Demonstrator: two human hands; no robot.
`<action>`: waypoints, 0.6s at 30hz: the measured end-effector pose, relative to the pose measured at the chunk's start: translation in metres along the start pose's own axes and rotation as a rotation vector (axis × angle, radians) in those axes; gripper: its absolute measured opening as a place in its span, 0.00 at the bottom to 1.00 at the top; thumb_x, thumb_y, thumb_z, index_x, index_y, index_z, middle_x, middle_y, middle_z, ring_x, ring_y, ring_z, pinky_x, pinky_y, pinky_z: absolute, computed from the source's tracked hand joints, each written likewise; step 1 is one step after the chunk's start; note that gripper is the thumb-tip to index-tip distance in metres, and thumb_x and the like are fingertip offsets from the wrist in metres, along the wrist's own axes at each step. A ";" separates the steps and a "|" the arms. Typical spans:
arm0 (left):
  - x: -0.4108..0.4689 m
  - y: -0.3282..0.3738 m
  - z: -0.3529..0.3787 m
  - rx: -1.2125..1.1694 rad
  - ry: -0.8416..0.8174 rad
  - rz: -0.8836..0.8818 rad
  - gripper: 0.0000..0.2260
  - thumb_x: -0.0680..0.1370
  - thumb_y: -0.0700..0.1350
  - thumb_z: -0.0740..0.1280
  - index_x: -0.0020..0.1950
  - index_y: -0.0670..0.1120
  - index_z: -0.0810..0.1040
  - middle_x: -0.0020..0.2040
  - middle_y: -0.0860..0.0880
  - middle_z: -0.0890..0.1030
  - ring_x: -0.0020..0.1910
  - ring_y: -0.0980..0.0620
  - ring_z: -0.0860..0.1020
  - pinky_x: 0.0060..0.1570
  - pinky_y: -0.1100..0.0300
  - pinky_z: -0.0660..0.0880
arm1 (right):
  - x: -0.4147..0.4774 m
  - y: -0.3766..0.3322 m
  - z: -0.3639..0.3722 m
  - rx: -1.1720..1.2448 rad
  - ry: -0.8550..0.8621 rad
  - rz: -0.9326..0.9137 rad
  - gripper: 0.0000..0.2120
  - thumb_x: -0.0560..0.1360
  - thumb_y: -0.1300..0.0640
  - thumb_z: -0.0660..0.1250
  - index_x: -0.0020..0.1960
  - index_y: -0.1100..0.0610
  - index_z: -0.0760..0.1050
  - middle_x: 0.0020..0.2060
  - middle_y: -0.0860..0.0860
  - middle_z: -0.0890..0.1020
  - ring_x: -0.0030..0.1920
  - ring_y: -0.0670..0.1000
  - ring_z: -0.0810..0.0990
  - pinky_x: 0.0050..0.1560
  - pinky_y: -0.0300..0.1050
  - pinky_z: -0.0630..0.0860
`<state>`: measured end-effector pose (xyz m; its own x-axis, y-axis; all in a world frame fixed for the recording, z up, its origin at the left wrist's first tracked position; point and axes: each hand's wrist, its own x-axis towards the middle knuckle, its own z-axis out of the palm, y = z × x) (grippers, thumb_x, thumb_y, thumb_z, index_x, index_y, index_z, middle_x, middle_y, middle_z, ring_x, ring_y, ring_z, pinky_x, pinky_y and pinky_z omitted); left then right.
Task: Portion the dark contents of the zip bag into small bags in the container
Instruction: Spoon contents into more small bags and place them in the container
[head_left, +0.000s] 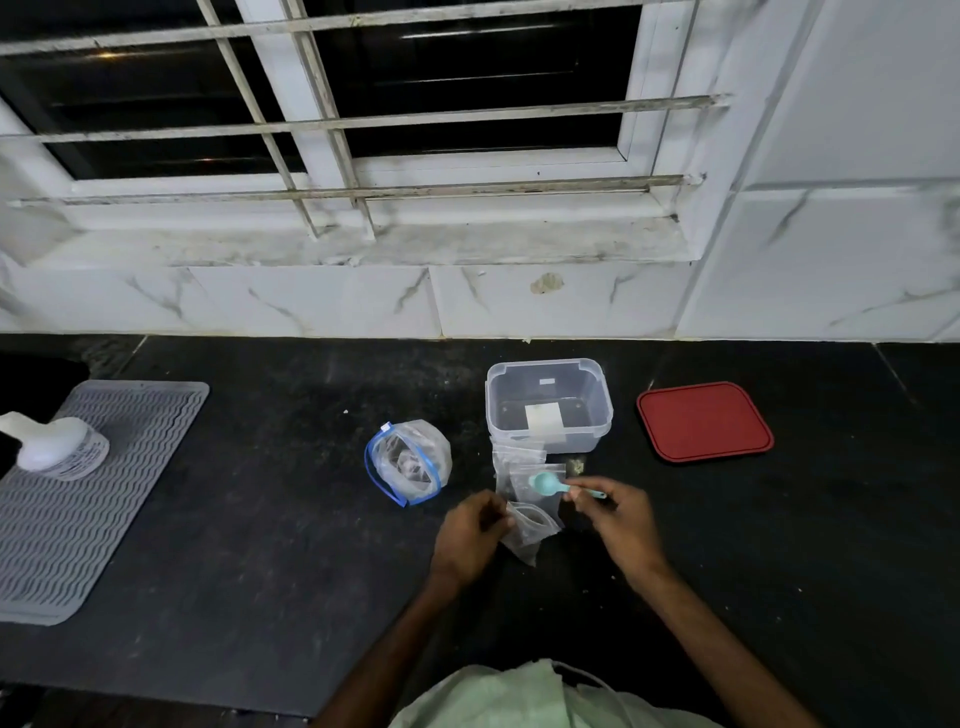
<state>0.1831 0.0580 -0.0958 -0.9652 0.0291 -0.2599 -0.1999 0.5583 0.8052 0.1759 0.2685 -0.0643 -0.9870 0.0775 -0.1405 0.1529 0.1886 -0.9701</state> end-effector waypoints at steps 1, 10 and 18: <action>0.000 0.000 0.000 -0.013 0.004 0.000 0.05 0.74 0.47 0.72 0.47 0.53 0.79 0.45 0.56 0.84 0.47 0.59 0.82 0.55 0.54 0.79 | 0.003 0.003 -0.003 0.059 0.036 0.083 0.07 0.75 0.64 0.70 0.47 0.54 0.83 0.40 0.48 0.86 0.40 0.39 0.82 0.39 0.31 0.75; -0.002 0.010 -0.010 -0.174 0.152 -0.018 0.03 0.75 0.43 0.72 0.46 0.50 0.79 0.44 0.54 0.84 0.45 0.59 0.82 0.50 0.60 0.80 | 0.041 0.059 -0.030 -0.265 0.259 0.268 0.05 0.74 0.60 0.70 0.47 0.56 0.85 0.45 0.52 0.85 0.46 0.50 0.81 0.48 0.42 0.73; 0.013 0.027 -0.025 -0.315 0.226 0.017 0.02 0.76 0.41 0.71 0.46 0.46 0.79 0.43 0.50 0.85 0.45 0.53 0.83 0.47 0.57 0.81 | 0.055 0.090 -0.028 -0.500 0.309 0.223 0.04 0.71 0.54 0.71 0.44 0.48 0.84 0.47 0.53 0.82 0.49 0.56 0.81 0.55 0.51 0.78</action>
<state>0.1605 0.0528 -0.0641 -0.9745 -0.1673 -0.1495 -0.1919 0.2761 0.9418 0.1366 0.3176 -0.1537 -0.8806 0.4328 -0.1929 0.4315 0.5643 -0.7038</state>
